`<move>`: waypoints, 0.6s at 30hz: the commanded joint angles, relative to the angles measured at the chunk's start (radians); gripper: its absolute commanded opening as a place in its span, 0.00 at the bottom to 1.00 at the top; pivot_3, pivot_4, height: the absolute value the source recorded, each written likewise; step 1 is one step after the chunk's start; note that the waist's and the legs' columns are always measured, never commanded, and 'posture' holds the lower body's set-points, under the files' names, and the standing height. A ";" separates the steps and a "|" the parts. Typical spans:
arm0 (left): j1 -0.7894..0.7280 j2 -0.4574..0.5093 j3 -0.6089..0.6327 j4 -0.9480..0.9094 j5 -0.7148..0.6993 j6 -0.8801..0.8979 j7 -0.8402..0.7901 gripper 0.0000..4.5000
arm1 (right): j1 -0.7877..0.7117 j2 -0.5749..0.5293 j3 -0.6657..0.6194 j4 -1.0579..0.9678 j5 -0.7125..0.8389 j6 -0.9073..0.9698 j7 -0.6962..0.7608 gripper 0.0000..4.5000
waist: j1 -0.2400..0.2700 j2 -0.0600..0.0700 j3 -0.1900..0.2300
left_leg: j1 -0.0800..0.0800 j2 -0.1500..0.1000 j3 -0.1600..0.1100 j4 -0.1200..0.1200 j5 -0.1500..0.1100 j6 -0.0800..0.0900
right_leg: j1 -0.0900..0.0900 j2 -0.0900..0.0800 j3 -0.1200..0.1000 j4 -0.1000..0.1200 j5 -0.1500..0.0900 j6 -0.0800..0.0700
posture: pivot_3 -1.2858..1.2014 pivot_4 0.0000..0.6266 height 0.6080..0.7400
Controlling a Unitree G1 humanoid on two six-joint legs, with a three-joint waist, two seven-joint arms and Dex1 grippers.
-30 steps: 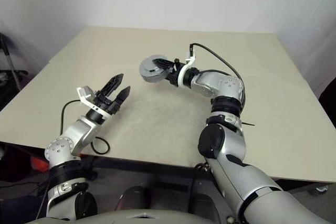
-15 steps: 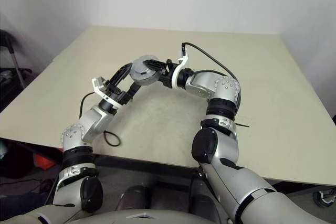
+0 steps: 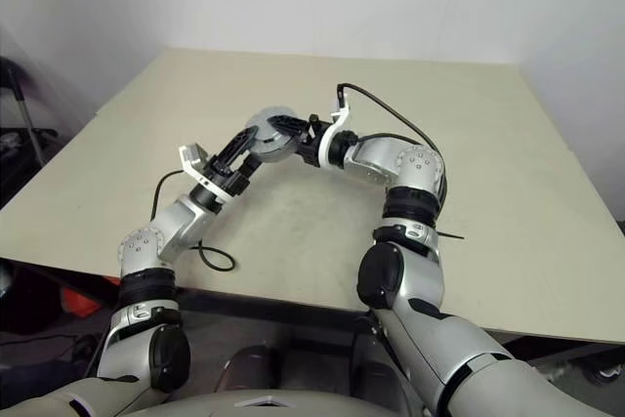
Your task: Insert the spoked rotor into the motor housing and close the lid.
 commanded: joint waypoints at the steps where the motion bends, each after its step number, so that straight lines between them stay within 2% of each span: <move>1: 0.001 0.011 -0.003 -0.026 0.009 -0.006 -0.002 0.51 | -0.012 -0.007 0.017 -0.052 0.044 -0.024 0.026 0.50 | 0.000 0.000 0.000 | 0.000 0.000 0.000 0.000 0.000 0.000 | 0.000 0.000 0.000 0.000 0.000 0.000 | 0.52 0.00 1.00; 3: 0.004 0.008 -0.001 -0.032 0.003 -0.007 0.004 0.51 | 0.000 -0.011 0.033 -0.070 0.050 -0.025 0.053 0.50 | 0.000 0.000 0.000 | 0.000 0.000 0.000 0.001 0.000 0.000 | 0.000 0.000 0.000 0.001 0.000 0.000 | 0.52 0.00 1.00; 10: 0.010 0.008 0.010 -0.026 0.026 -0.043 0.019 0.51 | 0.020 -0.016 0.070 -0.096 0.033 -0.069 0.044 0.99 | 0.000 0.000 0.000 | 0.000 0.000 -0.001 0.002 0.000 0.000 | 0.000 0.000 0.000 0.002 0.000 0.000 | 0.52 0.00 1.00; 14: 0.014 0.005 0.010 -0.030 0.068 -0.092 0.015 0.51 | 0.028 -0.018 0.084 -0.105 0.032 -0.091 0.036 0.99 | 0.000 0.000 0.000 | 0.000 0.000 -0.001 0.003 0.000 0.000 | 0.000 0.000 0.000 0.003 0.000 0.000 | 0.52 0.00 1.00; 18: 0.010 0.022 0.043 -0.025 0.144 -0.220 0.027 0.51 | 0.035 -0.031 0.102 -0.087 0.001 -0.144 0.024 0.99 | -0.001 0.000 0.000 | 0.000 0.001 -0.001 0.003 0.000 0.000 | 0.000 0.000 0.000 0.003 0.000 0.000 | 0.52 0.00 1.00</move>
